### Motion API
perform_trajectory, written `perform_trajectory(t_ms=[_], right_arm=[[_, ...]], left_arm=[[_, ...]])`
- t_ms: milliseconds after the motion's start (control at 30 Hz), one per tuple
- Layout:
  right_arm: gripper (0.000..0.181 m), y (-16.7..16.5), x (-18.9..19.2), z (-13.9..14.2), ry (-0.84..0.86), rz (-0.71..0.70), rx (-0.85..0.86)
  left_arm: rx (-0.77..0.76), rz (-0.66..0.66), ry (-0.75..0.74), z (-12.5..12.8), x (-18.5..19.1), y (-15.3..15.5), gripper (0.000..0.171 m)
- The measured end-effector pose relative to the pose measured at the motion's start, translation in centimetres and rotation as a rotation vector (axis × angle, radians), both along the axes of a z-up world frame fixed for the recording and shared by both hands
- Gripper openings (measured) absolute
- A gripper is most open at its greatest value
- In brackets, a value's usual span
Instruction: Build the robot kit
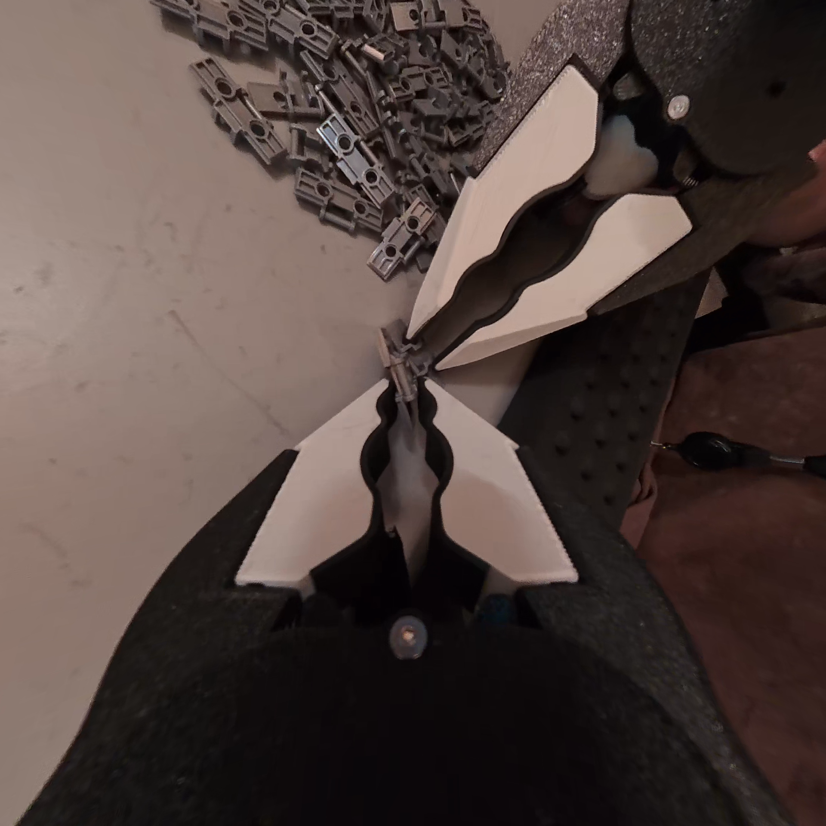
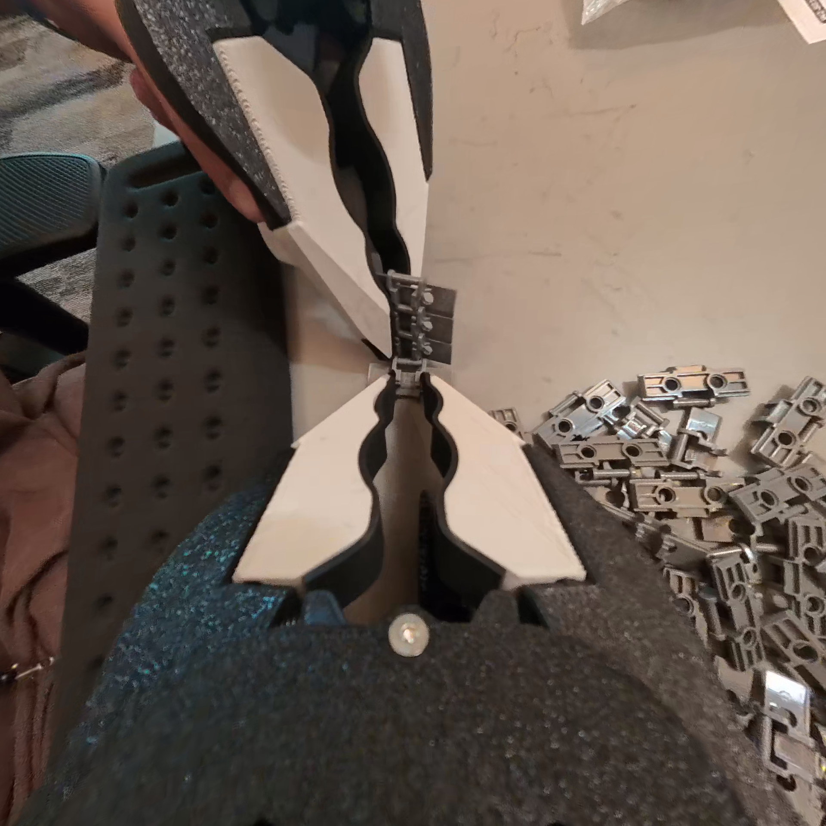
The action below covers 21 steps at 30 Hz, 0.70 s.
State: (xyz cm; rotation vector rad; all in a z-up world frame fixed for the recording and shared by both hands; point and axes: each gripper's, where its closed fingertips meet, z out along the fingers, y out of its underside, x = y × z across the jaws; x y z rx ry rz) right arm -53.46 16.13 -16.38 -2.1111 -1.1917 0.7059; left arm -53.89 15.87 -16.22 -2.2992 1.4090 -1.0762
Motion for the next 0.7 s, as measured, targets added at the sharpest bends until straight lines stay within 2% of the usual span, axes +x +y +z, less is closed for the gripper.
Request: perform_trajectory(t_ms=[33,67,100,300,400,533,700], right_arm=[[0.013,-0.1,0.0,0.1,-0.001,0.007,0.004],[0.023,0.1,0.2,0.0,-0.013,-0.004,0.010],[0.026,0.2,0.3,0.0,-0.019,-0.004,0.007],[0.027,-0.1,1.0,1.6,0.074,0.048,-0.018],[0.042,0.3,1.5,0.7,0.012,0.045,-0.059],[0.037,0.4,0.9,1.1,-0.007,-0.073,-0.046],[0.031,0.6,0.7,0.0,-0.140,-0.157,0.063]], left_arm=[[0.010,0.000,-0.003,0.1,-0.1,0.0,0.008],[0.005,0.002,-0.022,0.4,-0.1,-0.1,0.008],[-0.003,0.007,-0.039,0.8,-0.1,-0.2,0.007],[0.040,0.073,-0.074,1.6,-1.5,0.3,0.007],[0.074,0.132,-0.099,2.5,-1.9,1.0,0.008],[0.102,0.223,-0.106,3.0,-1.8,1.7,0.008],[0.040,0.259,-0.099,1.8,-1.4,1.7,0.008]])
